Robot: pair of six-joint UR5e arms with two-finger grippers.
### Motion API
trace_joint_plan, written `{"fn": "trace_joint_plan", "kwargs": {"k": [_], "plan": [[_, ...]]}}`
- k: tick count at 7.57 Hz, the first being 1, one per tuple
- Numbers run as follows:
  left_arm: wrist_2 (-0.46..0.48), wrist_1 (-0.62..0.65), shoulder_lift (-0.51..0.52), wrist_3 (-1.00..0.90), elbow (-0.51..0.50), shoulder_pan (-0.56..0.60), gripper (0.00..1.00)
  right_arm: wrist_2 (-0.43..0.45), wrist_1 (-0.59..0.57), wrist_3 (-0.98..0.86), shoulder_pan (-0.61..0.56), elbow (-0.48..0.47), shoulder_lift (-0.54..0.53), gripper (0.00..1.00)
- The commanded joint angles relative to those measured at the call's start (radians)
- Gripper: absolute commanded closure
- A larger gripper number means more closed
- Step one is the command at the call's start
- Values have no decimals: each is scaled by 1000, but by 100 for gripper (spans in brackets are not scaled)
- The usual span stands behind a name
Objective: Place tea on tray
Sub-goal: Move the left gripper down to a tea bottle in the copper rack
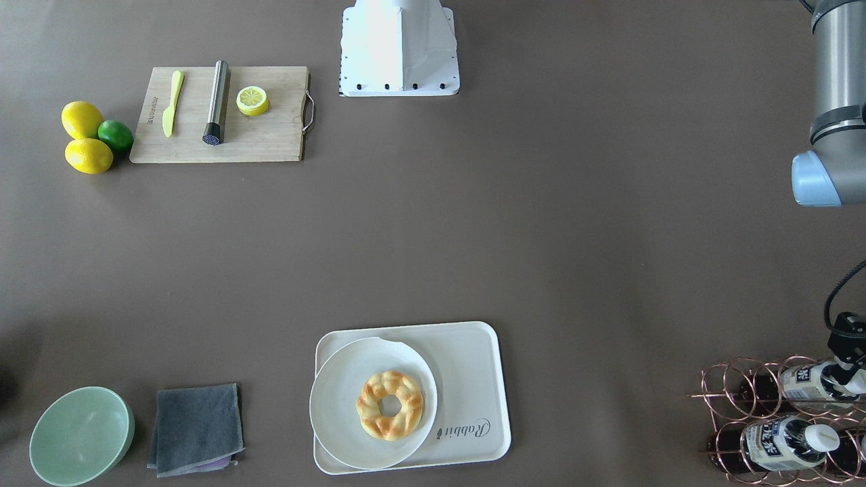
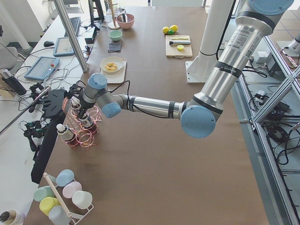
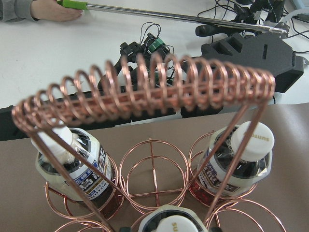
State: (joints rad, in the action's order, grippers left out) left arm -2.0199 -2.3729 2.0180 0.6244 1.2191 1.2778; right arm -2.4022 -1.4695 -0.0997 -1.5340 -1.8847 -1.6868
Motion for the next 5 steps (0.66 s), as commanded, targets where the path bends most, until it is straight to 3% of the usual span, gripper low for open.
{"fn": "trace_joint_plan", "kwargs": {"k": [1, 5], "plan": [[18, 1, 8, 8, -1, -12, 41, 0, 1, 0, 0, 1, 1, 0], [17, 0, 4, 6, -1, -9, 46, 0, 1, 0, 0, -5, -1, 0]]}}
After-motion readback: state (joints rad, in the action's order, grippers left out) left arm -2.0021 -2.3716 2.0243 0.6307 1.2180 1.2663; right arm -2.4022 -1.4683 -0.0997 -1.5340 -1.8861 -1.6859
